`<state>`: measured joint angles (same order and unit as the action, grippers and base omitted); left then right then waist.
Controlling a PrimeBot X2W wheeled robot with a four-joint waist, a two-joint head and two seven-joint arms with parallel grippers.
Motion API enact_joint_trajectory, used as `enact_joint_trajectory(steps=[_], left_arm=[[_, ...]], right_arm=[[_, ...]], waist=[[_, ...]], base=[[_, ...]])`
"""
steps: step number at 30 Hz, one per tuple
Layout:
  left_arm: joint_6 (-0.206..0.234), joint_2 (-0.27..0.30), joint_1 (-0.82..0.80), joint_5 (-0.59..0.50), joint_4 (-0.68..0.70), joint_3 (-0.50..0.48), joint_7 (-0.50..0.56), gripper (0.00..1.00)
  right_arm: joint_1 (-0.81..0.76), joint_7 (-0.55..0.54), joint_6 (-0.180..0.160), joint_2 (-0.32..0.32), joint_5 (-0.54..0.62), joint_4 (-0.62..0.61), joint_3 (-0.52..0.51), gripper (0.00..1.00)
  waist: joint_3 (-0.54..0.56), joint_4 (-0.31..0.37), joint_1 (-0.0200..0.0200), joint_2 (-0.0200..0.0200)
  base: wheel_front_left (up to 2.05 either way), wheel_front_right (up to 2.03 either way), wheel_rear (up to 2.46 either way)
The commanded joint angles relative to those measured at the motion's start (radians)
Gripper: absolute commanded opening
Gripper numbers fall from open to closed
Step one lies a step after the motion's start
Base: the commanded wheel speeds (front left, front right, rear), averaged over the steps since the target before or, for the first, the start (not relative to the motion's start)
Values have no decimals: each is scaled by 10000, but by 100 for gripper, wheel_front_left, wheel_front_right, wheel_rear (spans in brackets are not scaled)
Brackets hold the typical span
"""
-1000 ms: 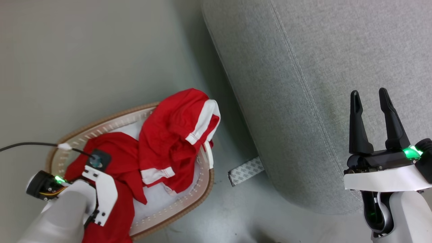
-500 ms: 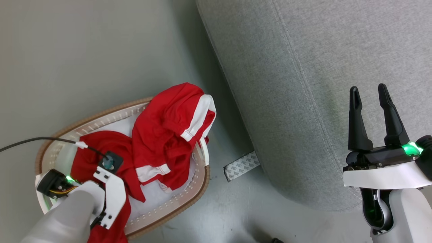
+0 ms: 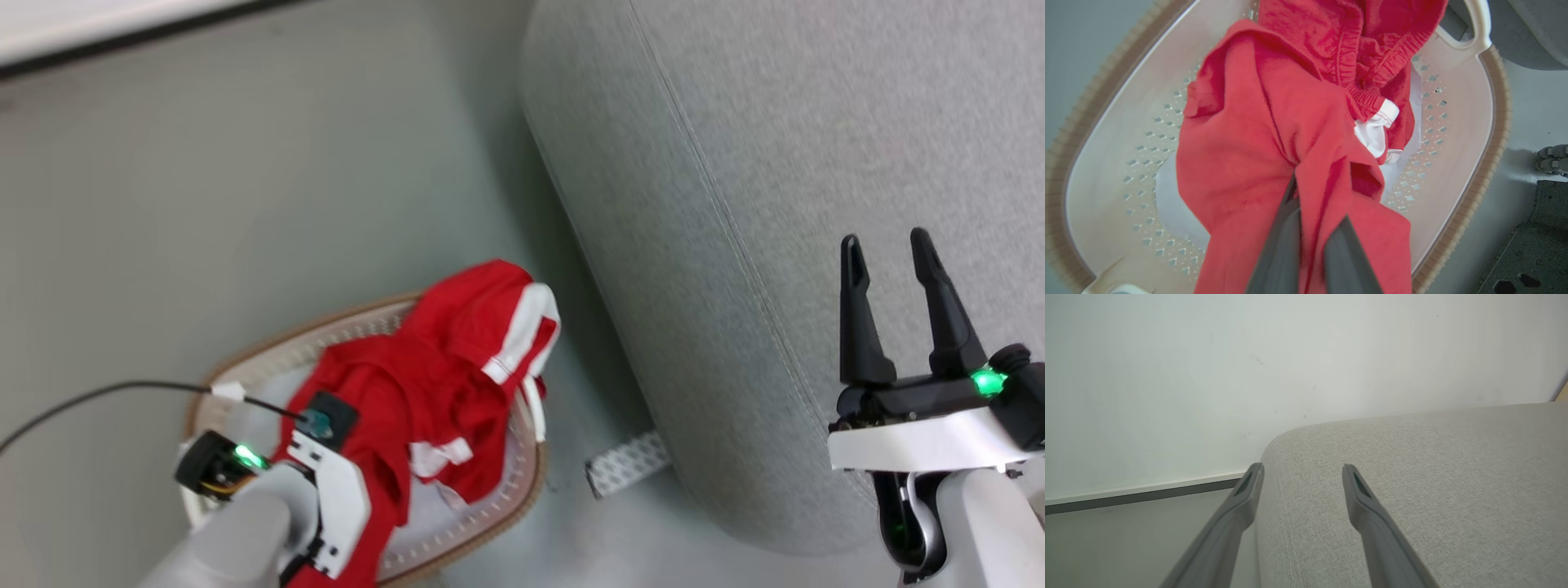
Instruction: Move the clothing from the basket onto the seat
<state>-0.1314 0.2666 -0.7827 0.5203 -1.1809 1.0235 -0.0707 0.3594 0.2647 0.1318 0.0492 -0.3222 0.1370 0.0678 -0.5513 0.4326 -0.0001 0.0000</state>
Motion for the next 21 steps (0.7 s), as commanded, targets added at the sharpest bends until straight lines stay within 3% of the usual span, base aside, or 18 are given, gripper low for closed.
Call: enact_joint_trajectory(steps=[1,13,21], left_arm=[[15,-140,259,180,64,93,-312,0],[15,-872,847,990,335,151,-1758,0],[195,-1054,1266,1052,1298,-455,-1949,0]], right_arm=[[-216,-5,-21,23,150,121,-19,100],[-871,-5,-21,26,827,612,39,100],[-1318,-5,-21,123,1059,893,116,100]], waist=[[986,-750,1,0],[3126,-2251,1,0],[4240,-3033,1,0]], base=[[0,0,0],[0,0,0],[0,0,0]])
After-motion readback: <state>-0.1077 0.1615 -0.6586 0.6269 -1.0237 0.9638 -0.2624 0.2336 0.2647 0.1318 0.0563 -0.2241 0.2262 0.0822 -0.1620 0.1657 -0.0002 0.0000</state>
